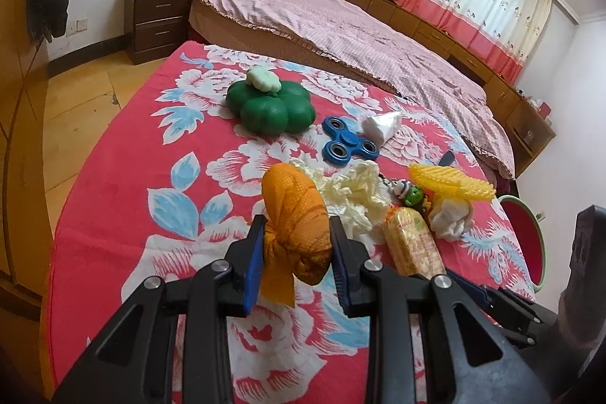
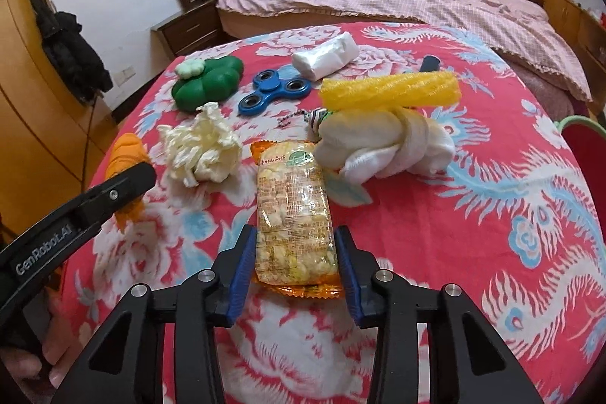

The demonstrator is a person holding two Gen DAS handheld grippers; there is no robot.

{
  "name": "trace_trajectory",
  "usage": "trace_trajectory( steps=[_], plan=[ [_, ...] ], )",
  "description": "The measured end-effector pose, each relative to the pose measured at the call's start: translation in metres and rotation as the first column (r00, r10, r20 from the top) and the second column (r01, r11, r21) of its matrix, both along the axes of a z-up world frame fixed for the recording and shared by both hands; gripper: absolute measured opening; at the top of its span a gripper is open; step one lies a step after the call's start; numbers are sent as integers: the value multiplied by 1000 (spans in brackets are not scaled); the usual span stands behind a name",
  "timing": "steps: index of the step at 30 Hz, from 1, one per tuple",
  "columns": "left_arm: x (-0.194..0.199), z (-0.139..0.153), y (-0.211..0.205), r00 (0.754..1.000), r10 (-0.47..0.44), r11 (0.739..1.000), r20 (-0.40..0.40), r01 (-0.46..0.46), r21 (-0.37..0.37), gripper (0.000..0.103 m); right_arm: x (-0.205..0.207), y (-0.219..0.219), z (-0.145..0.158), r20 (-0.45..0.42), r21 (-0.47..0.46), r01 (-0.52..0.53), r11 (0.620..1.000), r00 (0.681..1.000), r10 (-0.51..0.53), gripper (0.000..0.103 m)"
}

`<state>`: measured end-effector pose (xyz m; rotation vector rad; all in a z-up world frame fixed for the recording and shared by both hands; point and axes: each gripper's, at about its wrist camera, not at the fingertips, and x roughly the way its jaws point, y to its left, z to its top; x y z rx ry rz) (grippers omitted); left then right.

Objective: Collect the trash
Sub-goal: 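Carry the orange bundle in the left tool and snack bag in the right over the bucket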

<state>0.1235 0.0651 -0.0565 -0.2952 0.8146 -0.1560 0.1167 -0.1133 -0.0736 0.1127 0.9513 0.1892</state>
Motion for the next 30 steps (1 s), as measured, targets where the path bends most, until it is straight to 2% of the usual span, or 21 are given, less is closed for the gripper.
trace_trajectory(
  steps=[18,30],
  plan=[
    [-28,34,-33,998,-51,999,40,50,19,32,-52,-33,46,120,83,5,997,993,-15,43],
    [-43,48,-61,993,-107,994,49,106,10,32,-74,-69,69,172,116,78,990,980,-98,43]
  ],
)
